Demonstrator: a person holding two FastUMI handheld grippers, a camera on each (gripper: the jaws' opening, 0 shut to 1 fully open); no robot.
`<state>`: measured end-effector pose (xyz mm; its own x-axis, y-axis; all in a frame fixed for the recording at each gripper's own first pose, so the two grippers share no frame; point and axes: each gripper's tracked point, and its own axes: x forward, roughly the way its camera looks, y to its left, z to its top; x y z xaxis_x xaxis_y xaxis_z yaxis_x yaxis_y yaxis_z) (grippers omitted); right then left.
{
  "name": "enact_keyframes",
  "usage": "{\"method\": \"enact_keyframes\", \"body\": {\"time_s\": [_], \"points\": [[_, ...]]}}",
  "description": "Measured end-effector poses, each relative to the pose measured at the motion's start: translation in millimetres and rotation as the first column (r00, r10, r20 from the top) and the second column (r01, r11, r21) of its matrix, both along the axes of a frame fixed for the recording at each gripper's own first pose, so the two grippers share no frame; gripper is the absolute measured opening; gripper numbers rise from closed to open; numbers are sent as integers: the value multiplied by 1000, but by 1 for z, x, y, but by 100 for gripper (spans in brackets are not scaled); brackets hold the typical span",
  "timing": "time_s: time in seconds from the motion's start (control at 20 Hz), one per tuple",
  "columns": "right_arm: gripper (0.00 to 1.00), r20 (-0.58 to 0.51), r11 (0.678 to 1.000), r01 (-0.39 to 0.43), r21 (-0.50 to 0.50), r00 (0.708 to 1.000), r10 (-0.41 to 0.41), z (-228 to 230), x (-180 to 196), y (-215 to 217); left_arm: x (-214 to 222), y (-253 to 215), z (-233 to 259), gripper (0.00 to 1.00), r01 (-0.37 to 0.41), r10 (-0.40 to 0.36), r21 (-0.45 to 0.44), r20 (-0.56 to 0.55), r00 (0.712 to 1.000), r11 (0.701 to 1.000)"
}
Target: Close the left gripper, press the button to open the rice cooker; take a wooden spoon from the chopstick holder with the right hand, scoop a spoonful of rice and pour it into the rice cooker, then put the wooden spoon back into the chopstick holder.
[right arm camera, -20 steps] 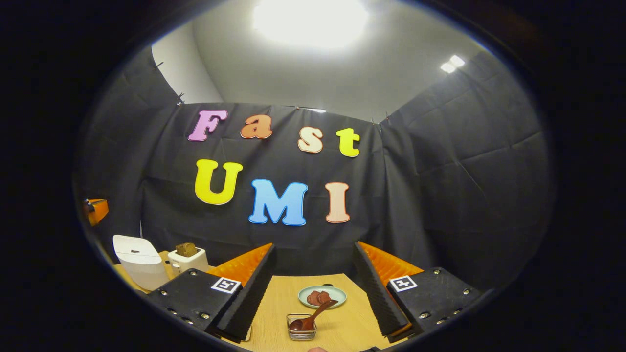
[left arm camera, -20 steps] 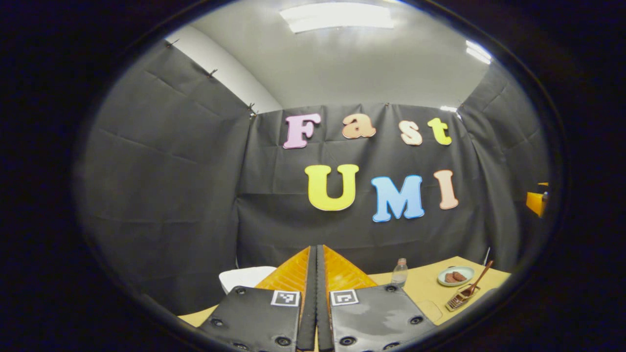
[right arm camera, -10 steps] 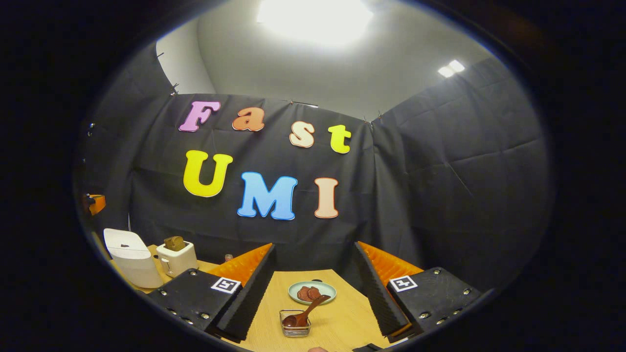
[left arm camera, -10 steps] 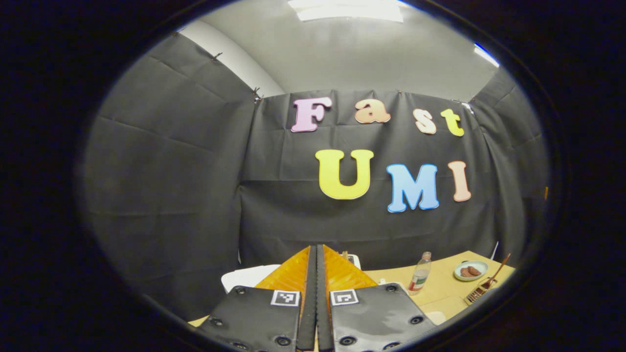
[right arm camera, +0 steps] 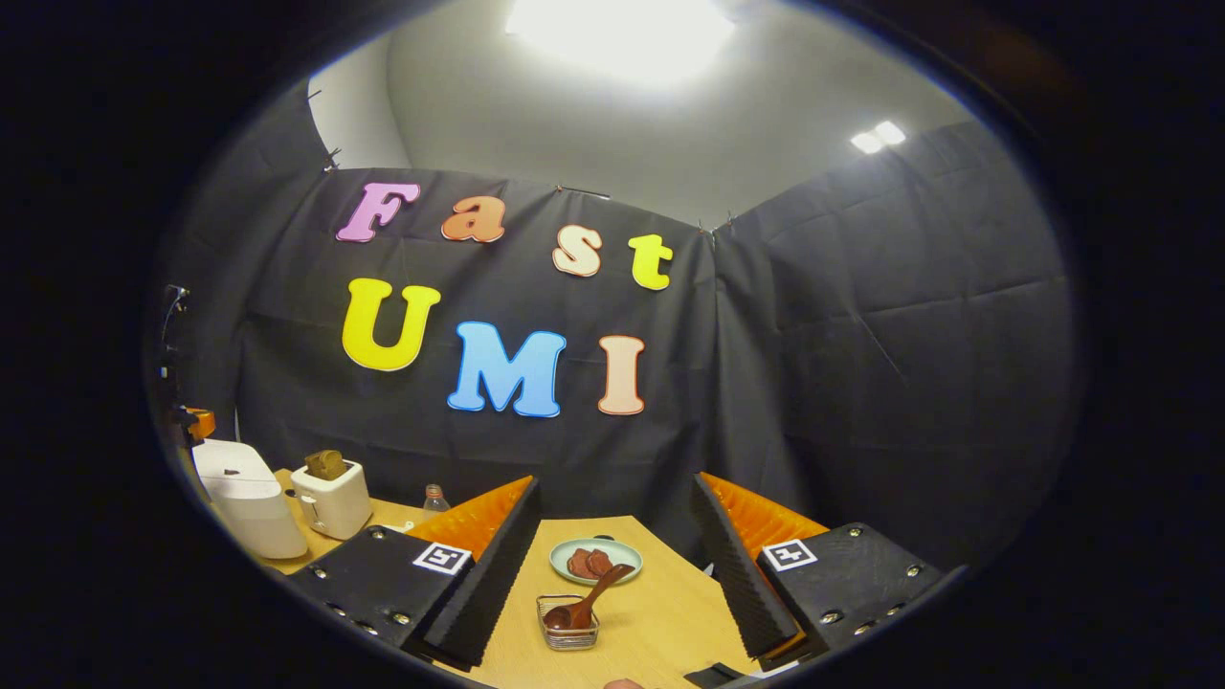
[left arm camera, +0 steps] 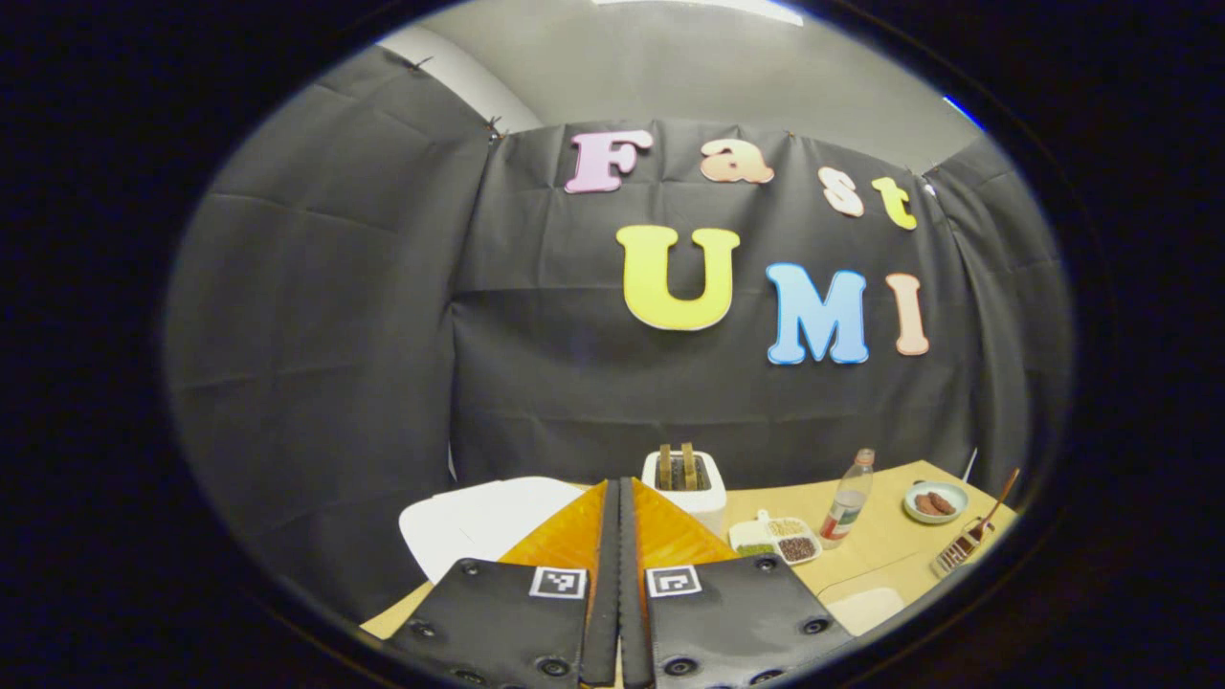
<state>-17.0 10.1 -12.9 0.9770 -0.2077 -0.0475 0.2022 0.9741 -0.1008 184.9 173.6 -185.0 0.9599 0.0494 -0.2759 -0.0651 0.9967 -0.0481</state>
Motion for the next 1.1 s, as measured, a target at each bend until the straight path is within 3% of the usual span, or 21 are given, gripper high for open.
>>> {"method": "enact_keyframes", "body": {"time_s": [0.55, 0.85, 1.1], "points": [[95, -31, 999, 31, -16, 999, -32, -9, -1, -4, 22, 23, -90, 9, -57, 58, 11, -169, 984, 998], [95, -32, 1000, 24, -8, 999, -24, -10, 3, -1, 20, 22, -101, 10, -68, 74, 44, -166, 983, 997], [95, -25, 1000, 10, 0, 1000, -10, -10, 1, 5, 16, 23, -103, 8, -86, 73, -56, -192, 979, 995]]}}
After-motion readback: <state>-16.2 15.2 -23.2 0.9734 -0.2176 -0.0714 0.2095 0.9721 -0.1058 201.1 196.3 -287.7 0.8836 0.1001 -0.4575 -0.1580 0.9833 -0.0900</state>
